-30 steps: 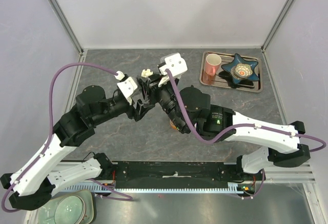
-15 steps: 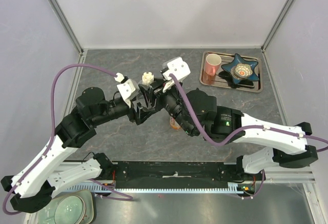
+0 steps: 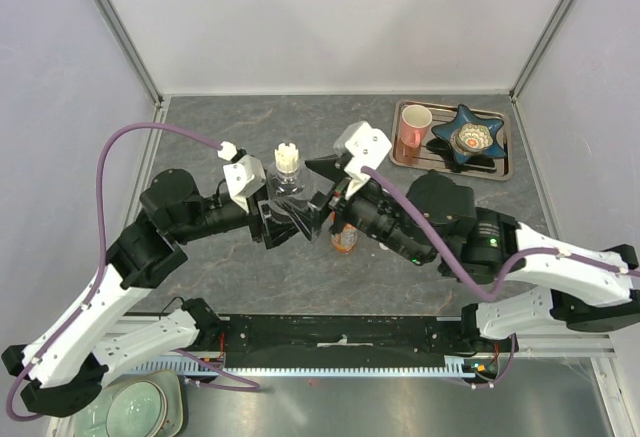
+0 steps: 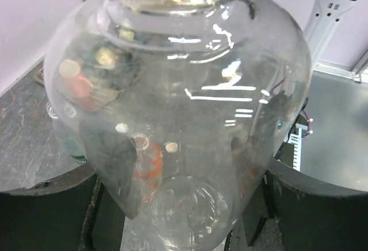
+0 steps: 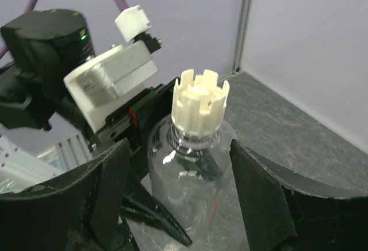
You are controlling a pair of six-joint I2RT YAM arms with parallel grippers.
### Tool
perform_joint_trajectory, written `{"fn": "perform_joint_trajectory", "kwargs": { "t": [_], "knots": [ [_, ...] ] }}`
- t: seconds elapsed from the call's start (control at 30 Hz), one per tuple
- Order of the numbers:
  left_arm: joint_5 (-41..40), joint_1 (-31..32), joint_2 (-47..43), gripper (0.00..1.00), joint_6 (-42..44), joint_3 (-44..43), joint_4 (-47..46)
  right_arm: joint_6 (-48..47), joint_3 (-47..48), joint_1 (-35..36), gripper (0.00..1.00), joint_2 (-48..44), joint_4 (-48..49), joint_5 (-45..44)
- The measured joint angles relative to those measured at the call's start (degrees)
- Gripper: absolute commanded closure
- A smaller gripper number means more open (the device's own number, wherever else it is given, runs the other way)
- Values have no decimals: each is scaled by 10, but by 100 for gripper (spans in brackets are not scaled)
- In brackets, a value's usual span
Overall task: Screw on the bottle caps
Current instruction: Screw the bottle cap onto the plastic bottle.
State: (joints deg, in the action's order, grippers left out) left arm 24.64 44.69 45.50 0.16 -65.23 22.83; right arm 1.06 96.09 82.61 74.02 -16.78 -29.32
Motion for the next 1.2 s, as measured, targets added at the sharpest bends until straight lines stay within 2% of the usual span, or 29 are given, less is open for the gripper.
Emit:
{"fn": "perform_joint_trajectory", "kwargs": {
  "t": [0.23,0.47,0.83,0.97,1.2],
  "knots": [
    [61,-7,-12,98,-4,0,-43,-22,41,-27,13,-34,-120,106],
    [150,-7,-14,98,-4,0,-52,-58,100,-70,13,-28,-172,256],
    [214,-7,-14,98,2,16,-42,-64,191,-158,15,44,-165,514],
    [228,-7,-17,98,8,18,-33,-53,191,-169,16,68,-167,569],
    [246,-7,-26,98,13,19,-30,-30,191,-188,26,79,-152,647]
  ]
}}
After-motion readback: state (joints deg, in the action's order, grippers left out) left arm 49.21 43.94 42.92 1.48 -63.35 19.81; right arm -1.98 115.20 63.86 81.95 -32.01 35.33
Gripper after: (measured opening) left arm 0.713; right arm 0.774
